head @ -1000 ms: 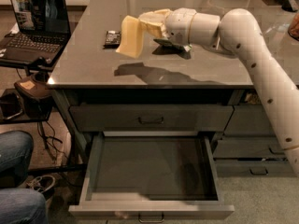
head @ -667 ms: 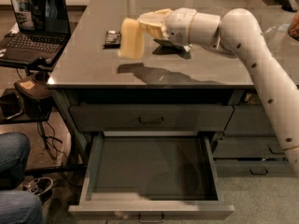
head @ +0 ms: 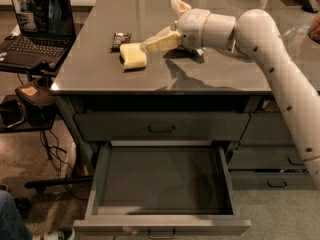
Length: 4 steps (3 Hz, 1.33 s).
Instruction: Pick sponge from middle drawer and place on counter
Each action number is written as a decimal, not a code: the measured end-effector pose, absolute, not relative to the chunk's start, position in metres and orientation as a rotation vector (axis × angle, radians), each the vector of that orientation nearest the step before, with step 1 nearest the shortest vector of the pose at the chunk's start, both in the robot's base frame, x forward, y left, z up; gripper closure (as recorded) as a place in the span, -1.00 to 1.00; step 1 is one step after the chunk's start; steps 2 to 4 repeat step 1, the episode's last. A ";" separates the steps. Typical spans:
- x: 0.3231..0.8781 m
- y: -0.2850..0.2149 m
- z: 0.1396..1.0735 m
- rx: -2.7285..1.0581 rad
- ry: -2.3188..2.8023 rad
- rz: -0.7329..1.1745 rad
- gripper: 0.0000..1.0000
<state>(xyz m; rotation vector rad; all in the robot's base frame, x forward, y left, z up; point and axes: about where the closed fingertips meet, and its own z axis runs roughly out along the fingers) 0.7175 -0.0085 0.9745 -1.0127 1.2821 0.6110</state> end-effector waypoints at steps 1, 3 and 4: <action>0.718 -0.009 0.975 -1.013 1.282 0.611 -1.00; 0.718 -0.009 0.975 -1.013 1.282 0.611 -1.00; 0.718 -0.009 0.975 -1.013 1.282 0.611 -1.00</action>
Offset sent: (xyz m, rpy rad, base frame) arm 0.0000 0.0000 0.0000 0.0000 0.0000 0.0000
